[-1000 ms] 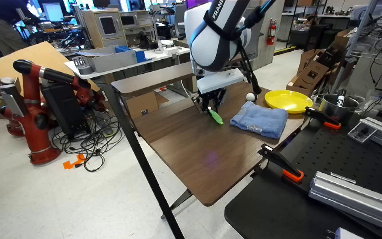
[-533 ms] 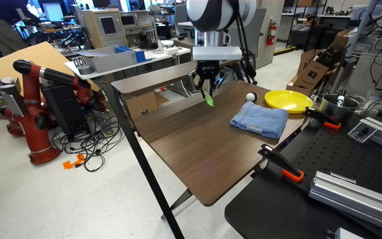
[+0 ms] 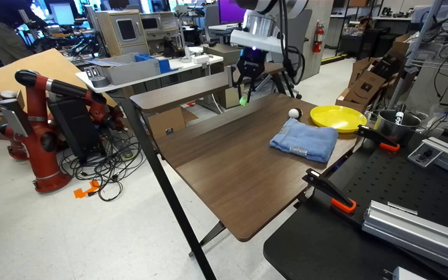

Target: Pick up the spoon and put it on the right

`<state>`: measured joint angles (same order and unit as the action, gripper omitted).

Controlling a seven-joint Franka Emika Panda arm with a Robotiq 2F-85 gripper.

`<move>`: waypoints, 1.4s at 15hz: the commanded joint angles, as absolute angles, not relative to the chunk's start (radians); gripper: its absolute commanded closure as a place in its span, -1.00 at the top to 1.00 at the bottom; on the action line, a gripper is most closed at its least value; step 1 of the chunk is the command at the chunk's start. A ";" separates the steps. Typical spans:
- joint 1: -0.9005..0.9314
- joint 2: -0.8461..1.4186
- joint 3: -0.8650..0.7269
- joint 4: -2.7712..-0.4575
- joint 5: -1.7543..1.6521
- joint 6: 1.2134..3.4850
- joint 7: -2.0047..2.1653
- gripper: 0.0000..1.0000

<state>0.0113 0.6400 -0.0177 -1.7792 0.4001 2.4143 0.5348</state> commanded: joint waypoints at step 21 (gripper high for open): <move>-0.160 0.880 -0.119 -1.511 0.444 2.354 0.791 -0.88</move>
